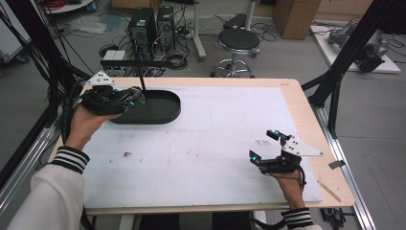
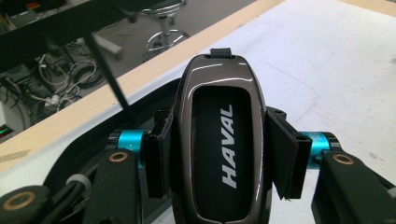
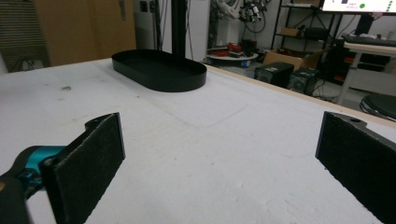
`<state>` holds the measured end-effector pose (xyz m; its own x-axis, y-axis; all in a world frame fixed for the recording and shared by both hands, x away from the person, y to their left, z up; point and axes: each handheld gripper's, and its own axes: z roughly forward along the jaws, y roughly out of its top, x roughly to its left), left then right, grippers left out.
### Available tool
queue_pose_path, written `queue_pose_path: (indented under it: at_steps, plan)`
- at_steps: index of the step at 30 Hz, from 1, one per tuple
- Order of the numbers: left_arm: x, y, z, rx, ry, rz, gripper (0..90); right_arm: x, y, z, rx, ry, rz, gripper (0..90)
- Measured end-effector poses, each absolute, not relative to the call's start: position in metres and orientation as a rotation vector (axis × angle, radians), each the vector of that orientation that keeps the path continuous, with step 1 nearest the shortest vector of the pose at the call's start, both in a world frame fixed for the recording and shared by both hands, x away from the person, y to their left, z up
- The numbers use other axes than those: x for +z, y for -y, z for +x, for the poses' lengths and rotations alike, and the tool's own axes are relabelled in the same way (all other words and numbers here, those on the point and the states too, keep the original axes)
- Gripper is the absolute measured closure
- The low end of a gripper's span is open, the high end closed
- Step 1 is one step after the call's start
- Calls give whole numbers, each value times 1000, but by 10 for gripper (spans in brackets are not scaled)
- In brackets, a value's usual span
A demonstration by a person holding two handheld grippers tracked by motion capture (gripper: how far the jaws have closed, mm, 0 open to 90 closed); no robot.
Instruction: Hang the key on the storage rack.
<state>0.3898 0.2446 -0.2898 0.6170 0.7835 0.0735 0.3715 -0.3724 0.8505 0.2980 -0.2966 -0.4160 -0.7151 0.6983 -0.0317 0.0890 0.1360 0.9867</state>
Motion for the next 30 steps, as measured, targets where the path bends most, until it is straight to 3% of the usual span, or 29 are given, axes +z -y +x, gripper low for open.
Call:
queue_pose_path:
  at_steps: [30]
  plan:
    - [-255, -264, 428, 795, -1105, 1884, 488, -449, 305, 288, 1668, -1770, 807, 2]
